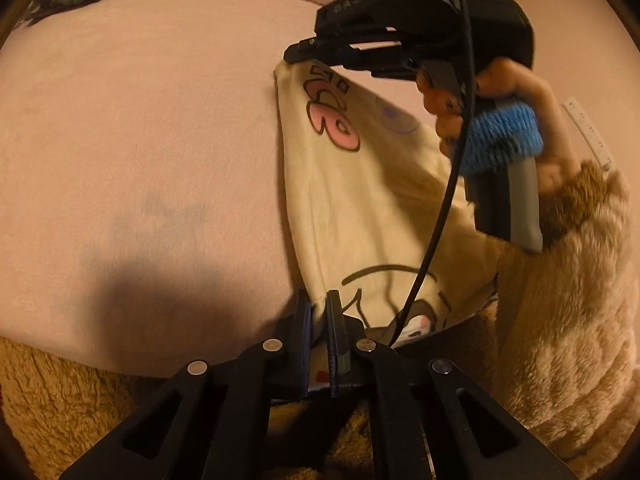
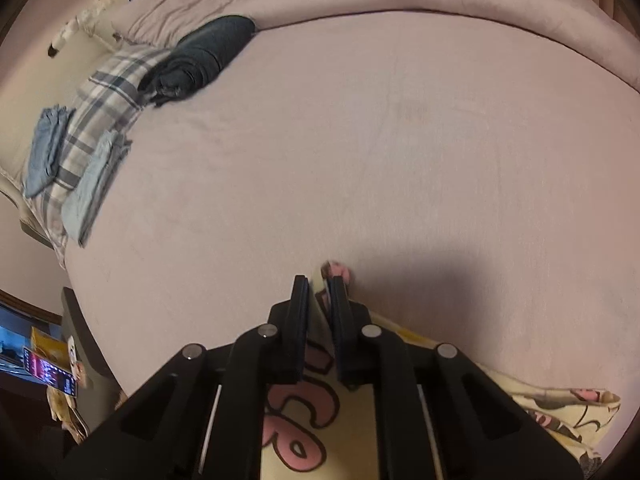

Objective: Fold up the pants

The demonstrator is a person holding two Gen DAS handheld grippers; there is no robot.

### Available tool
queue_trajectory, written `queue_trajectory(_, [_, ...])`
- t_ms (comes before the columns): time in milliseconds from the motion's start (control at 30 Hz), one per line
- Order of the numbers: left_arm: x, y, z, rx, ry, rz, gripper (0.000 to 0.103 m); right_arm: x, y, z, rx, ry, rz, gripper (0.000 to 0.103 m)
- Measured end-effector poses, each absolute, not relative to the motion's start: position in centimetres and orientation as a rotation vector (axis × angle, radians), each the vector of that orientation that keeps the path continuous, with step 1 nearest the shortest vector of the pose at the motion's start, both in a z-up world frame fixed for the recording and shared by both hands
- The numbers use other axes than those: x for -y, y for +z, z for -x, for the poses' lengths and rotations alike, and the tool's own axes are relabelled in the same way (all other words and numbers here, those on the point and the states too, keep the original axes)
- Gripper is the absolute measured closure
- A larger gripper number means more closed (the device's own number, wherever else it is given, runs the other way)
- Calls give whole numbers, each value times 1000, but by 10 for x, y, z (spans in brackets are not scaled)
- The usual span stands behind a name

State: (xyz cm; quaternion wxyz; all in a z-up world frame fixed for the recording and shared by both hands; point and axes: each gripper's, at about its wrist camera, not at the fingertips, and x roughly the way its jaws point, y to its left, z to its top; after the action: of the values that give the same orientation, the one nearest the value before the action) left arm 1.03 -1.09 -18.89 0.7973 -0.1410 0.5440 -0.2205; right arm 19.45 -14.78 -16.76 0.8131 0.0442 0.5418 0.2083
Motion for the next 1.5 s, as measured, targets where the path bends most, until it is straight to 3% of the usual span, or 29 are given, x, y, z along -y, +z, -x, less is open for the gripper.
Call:
queue_trajectory(333, [11, -185, 16, -1197, -459, 259, 97, 138, -180, -204, -1160, 422, -90, 92])
queue_trajectory(567, [0, -154, 30, -1115, -432, 253, 97, 142, -140, -190, -1073, 481, -122, 88])
queue_trajectory(767, [11, -121, -3, -1005, -510, 242, 97, 194, -114, -139, -1004, 439, -233, 89])
queue_trajectory(1067, [50, -131, -86, -1039, -482, 183, 97, 274, -156, -31, -1089, 253, -248, 89])
queue_trajectory(1233, [53, -159, -107, -1098, -381, 93, 97, 287, -174, -19, -1108, 222, -247, 93])
queue_trajectory(1500, [22, -169, -109, -1102, -342, 178, 97, 297, -184, -12, -1061, 240, -296, 98])
